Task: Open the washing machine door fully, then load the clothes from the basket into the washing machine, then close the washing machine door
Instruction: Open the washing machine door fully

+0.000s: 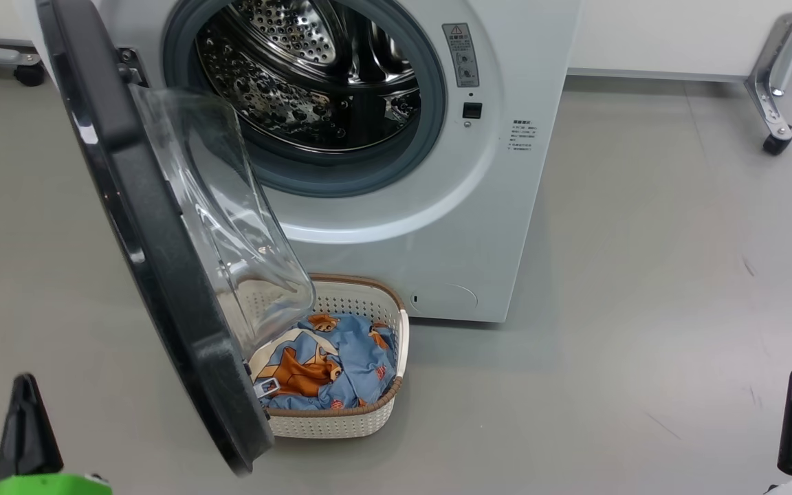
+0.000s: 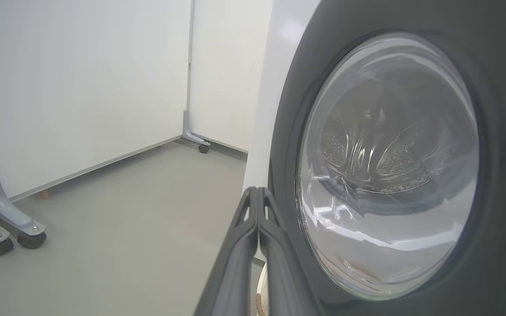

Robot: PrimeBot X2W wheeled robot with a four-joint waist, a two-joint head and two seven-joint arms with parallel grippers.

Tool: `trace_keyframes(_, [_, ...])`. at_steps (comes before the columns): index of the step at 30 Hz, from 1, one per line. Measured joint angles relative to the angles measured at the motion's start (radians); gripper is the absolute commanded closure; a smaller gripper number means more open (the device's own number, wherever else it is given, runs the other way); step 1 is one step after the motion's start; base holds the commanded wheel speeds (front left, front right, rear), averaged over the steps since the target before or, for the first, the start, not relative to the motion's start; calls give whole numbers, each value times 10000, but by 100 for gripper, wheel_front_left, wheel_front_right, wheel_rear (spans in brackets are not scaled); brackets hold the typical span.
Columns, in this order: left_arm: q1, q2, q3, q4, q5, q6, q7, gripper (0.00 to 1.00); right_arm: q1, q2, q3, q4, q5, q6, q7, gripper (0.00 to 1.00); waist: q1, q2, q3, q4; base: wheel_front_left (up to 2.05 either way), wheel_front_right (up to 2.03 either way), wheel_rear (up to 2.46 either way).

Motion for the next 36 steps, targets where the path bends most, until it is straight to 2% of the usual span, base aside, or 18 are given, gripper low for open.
trace_keyframes(4, [-415,-4,77,-800,222,0,-2,100,50,79,-213,6,-44,104,0,0,0,0,-60,152,0,0,0])
trace_keyframes(9, [-1220,4,67,-2516,408,0,-6,100,183,188,-418,6,-130,207,0,0,0,0,-90,358,0,0,0])
trace_keyframes(13, [-1662,163,-408,-4103,792,0,-58,100,213,364,-518,25,-221,309,0,0,0,0,-98,514,0,0,0])
trace_keyframes(17, [-1966,362,-1634,-5469,963,0,-59,100,322,456,-654,56,-232,349,0,0,0,0,-97,685,0,0,0])
trace_keyframes(19, [-2057,629,-3149,-6466,819,0,82,100,452,644,-811,82,-299,355,0,0,0,0,-97,896,0,0,0])
trace_keyframes(26, [-2401,769,-5783,-7384,-337,0,1392,100,515,757,-951,94,-303,441,0,0,0,0,-78,1382,0,0,0])
trace_keyframes(29, [-2398,688,-6543,-7411,-924,0,1960,100,516,828,-895,98,-353,512,0,0,0,0,-45,1583,0,0,0])
trace_keyframes(36, [-2109,297,-7591,-6957,-2171,0,3072,100,490,924,-683,151,-522,527,0,0,0,0,57,1729,0,0,0])
